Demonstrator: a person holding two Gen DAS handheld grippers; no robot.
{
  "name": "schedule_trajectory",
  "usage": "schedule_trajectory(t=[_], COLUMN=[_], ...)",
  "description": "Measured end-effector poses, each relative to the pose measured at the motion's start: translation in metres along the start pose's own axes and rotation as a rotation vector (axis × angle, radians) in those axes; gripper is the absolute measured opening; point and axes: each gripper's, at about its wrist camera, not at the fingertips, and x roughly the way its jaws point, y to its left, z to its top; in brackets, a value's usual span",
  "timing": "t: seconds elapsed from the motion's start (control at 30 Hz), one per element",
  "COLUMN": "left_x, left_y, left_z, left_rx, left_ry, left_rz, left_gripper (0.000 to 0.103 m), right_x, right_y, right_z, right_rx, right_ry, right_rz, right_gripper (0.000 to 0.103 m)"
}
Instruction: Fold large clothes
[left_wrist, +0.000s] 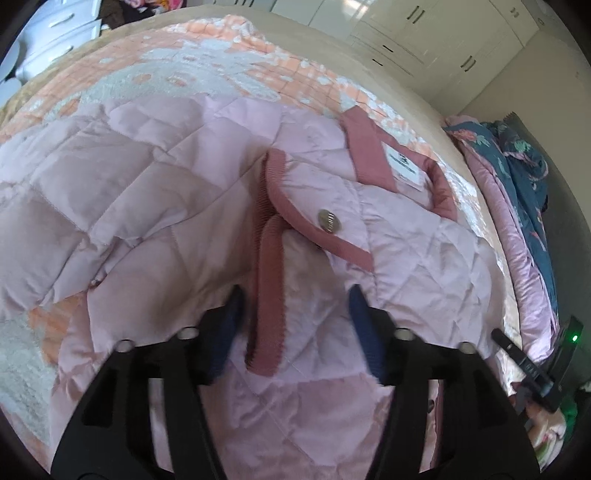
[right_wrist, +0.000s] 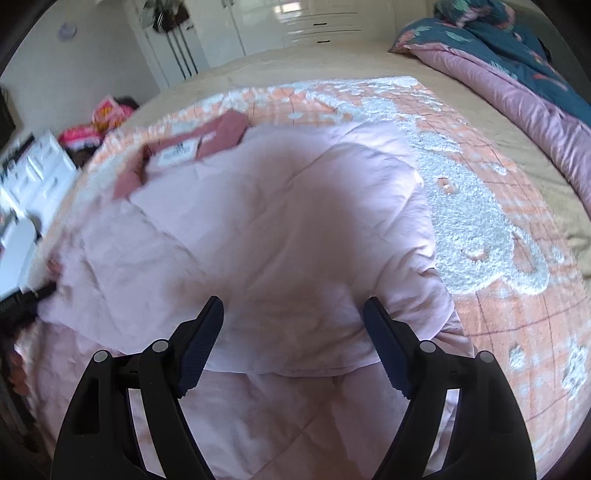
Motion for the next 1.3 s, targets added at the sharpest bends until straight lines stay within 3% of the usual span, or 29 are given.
schedule_trajectory(t=[0.13,0.17,0.2,0.63,0.87,1.3], left_x=[-0.013,-0.015,-0.019,-0.071,-0.095,-0.133], left_y=[-0.006,-0.006,-0.004,0.032,0.06,0.115], left_z=[-0.002,-0.002,-0.002,-0.003,-0.012,-0.024], left_rx=[0.021,0.019,0.013,-0.105,-0.168,-0.295], left_ry=[-0.026,-0.031,-0.039,-0.132,-0.173,-0.262], left_rz=[0.021,0.026,0.037,0.149,0.19,0.313], left_gripper=[0.068,0.085,0.093,0.094,0.094,0.094], right_x=[-0.016,-0.02,-0.024,-0.053,-0.058,-0.054], right_y=[0.01,0.014,0.018,0.092,0.155,0.243], right_z=[0.002,0.003,0.002,-0.003,-0.017,-0.031], right_rx=[-0.013,-0.022,-0.033,-0.171,-0.332,-0.449], right_ry=[-0.045,-0.06,-0.074,-0.141,-0.138,-0.107], right_rz=[0.018,0.022,0.031,0.115,0.137,0.237], right_gripper=[0.091,0.092,0.094,0.097,0.097,0.097])
